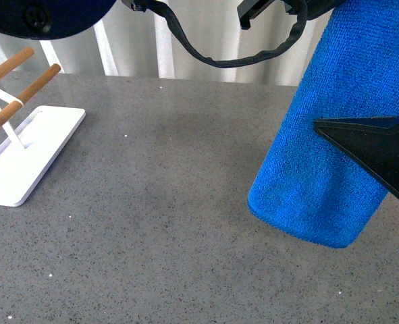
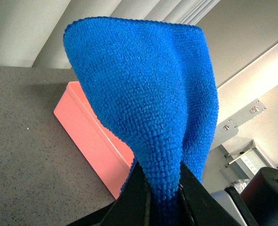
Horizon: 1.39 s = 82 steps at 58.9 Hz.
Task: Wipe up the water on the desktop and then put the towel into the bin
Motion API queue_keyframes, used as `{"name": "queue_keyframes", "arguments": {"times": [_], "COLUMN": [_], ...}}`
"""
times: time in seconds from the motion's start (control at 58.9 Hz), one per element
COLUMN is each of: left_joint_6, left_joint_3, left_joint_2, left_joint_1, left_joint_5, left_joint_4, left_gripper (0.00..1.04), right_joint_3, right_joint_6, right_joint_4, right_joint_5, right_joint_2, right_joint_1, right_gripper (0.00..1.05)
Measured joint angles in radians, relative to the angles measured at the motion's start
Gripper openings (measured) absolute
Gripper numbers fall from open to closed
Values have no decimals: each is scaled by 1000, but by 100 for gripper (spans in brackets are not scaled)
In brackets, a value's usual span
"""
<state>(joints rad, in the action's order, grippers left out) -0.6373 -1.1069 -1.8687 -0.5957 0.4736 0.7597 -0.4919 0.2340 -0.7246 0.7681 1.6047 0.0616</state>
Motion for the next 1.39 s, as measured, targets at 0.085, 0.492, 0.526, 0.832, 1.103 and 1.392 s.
{"name": "queue_keyframes", "arguments": {"times": [0.085, 0.492, 0.526, 0.832, 1.103, 1.392], "left_joint_6": [1, 7, 7, 25, 55, 160], "left_joint_3": [0, 0, 0, 0, 4, 93], "left_joint_2": [0, -3, -3, -12, -12, 113], "left_joint_1": [0, 12, 13, 36, 103, 354], "left_joint_5": [-1, -11, -12, -39, -55, -18], "left_joint_4": [0, -15, -16, -61, -120, -287], "left_gripper": [6, 6, 6, 9, 47, 100], "right_joint_3": [-1, -1, -1, -1, -18, -71], "right_joint_6": [6, 10, 9, -2, 10, 79], "right_joint_4": [-1, -19, -27, -56, -2, 169], "right_joint_5": [-1, -8, -12, -63, -137, -300], "right_joint_2": [0, -4, -5, -18, -18, -15], "right_joint_1": [3, -3, -4, -19, -37, -51], "right_gripper": [67, 14, 9, 4, 4, 4]}}
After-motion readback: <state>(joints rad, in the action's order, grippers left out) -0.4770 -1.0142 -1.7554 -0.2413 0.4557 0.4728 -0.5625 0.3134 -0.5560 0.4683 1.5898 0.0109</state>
